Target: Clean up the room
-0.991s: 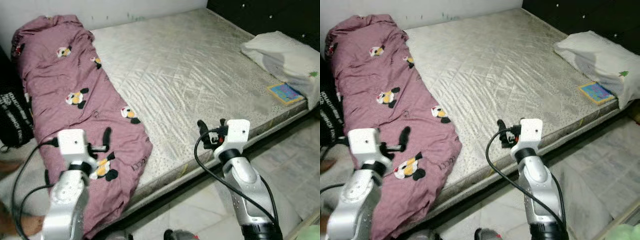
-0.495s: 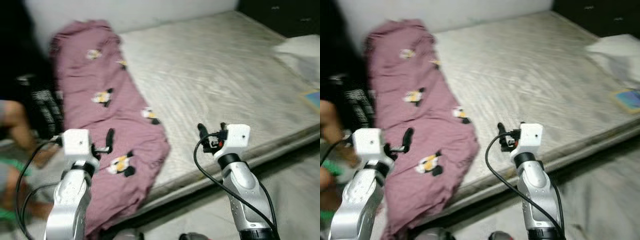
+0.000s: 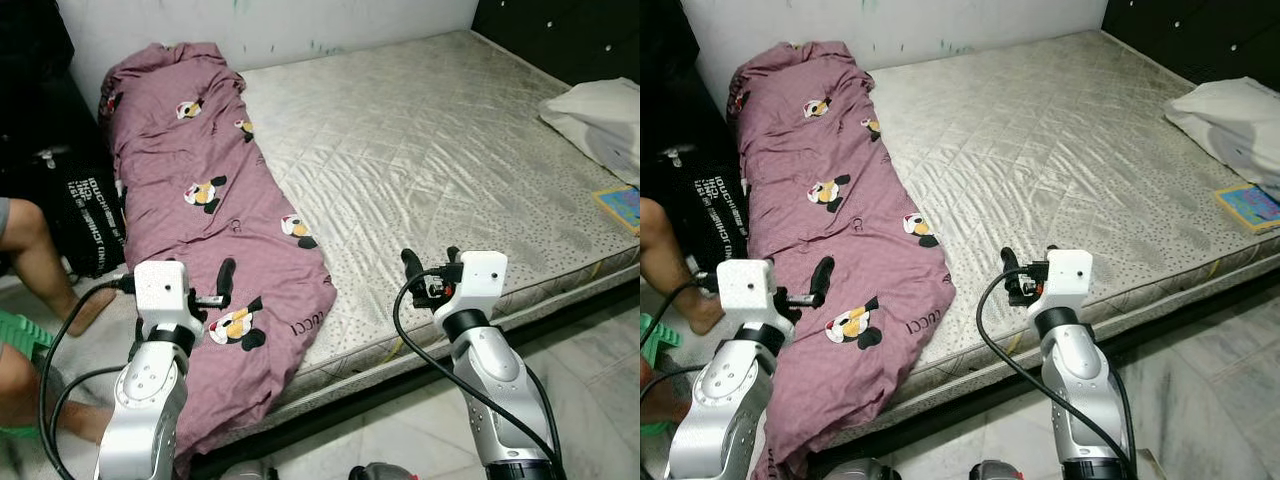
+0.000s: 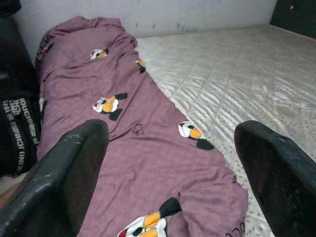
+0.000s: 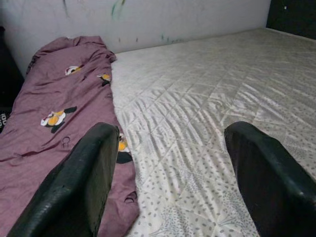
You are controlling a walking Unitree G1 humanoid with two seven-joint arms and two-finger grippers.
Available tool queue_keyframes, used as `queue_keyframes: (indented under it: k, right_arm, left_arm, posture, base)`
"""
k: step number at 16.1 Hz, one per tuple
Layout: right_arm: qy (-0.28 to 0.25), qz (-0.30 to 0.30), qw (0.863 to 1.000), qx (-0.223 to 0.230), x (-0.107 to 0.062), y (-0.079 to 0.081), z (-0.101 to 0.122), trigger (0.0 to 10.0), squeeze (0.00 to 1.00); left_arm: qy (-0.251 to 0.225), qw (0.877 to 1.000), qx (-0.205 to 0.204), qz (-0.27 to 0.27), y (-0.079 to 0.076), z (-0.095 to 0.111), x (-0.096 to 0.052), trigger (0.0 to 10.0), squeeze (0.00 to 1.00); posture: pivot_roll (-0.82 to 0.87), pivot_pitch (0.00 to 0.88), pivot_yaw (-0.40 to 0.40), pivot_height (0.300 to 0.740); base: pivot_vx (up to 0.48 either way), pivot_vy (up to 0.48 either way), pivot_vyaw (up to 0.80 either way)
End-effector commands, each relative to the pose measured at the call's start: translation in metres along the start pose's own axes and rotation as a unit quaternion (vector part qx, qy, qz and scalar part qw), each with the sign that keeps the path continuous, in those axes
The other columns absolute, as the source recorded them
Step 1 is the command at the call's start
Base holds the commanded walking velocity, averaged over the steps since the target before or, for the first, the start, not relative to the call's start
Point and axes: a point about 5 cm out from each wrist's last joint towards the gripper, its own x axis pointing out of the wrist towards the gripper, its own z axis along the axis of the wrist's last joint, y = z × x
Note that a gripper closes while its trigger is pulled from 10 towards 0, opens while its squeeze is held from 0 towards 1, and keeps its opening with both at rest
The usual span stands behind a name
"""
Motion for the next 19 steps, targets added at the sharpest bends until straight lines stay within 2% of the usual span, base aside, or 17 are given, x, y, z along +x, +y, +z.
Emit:
queue_keyframes:
  k: [1,5,17,19]
  right_arm:
    - [-0.004,0.009,1.000,-0.001,-0.0005,0.0036,0.0033,10.0,0.00]
    - [-0.003,0.013,1.000,-0.002,-0.0011,0.0044,0.0038,10.0,0.00]
    - [0.004,0.018,1.000,-0.006,-0.0019,0.0035,0.0042,10.0,0.00]
    - [0.004,0.019,1.000,-0.005,-0.0015,0.0036,0.0044,10.0,0.00]
  left_arm:
    - [0.000,1.000,0.006,0.008,0.0035,-0.0002,-0.0008,10.0,0.00]
    - [-0.001,1.000,0.007,0.006,0.0030,-0.0005,-0.0010,10.0,0.00]
    - [0.000,1.000,0.005,0.005,-0.0007,-0.0013,-0.0022,10.0,0.00]
    - [0.000,1.000,0.005,0.007,-0.0005,-0.0011,-0.0020,10.0,0.00]
  posture:
    - [-0.01,0.068,0.027,0.740]
    - [-0.01,0.075,0.022,0.736]
    - [-0.01,0.090,0.015,0.602]
    - [-0.01,0.091,0.013,0.602]
  base:
    - [0.000,0.000,0.00]
    - [0.000,0.000,0.00]
    - [0.000,0.000,0.00]
    - [0.000,0.000,0.00]
